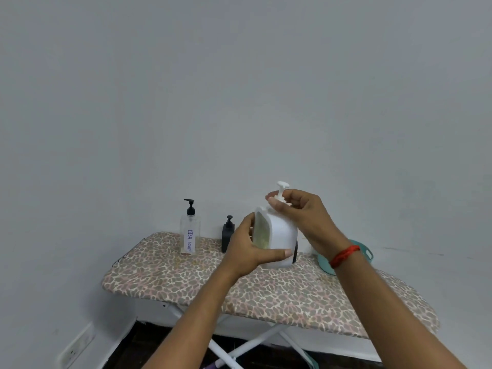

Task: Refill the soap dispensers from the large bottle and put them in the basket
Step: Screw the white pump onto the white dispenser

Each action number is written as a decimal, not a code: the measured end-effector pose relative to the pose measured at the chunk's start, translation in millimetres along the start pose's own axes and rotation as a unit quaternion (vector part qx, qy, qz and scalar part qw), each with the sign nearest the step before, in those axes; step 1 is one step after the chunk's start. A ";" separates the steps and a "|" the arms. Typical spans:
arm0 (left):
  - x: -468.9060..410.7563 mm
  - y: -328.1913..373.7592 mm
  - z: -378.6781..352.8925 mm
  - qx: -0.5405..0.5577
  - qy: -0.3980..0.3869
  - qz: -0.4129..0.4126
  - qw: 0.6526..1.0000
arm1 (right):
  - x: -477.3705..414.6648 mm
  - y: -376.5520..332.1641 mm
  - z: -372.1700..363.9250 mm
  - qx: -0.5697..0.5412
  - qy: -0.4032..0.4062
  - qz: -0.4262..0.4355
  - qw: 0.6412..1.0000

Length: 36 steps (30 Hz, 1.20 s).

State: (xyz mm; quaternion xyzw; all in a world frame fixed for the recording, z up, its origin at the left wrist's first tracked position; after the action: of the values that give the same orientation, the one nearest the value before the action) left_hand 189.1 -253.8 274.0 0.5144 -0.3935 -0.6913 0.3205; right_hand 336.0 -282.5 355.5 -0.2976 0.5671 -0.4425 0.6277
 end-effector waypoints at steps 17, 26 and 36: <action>9.2 -12.7 -8.1 -0.046 0.114 -0.038 0.992 | -4.4 11.4 -10.4 0.140 0.064 0.004 0.988; 4.9 -16.6 1.5 -0.080 0.053 -0.026 0.995 | -0.4 26.3 -10.4 0.040 0.064 -0.021 0.997; 16.5 -29.8 4.0 0.094 -0.158 0.061 0.981 | -3.9 9.7 -2.6 0.012 -0.257 -0.023 0.966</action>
State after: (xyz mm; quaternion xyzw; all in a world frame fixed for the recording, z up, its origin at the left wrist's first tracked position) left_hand 179.8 -252.5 241.0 0.4011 -0.5329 -0.7033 0.2459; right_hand 335.7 -274.5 348.3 -0.4064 0.3739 -0.3722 0.7459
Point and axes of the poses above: each hand's wrist, its own x-axis away from the middle knuckle, its own z-axis out of the back of the hand, y = z × x, the point moved 4 cm from there along -x, towards the middle knuckle, and after that the axes turned 2 degrees about x, right-handed, at the moved point
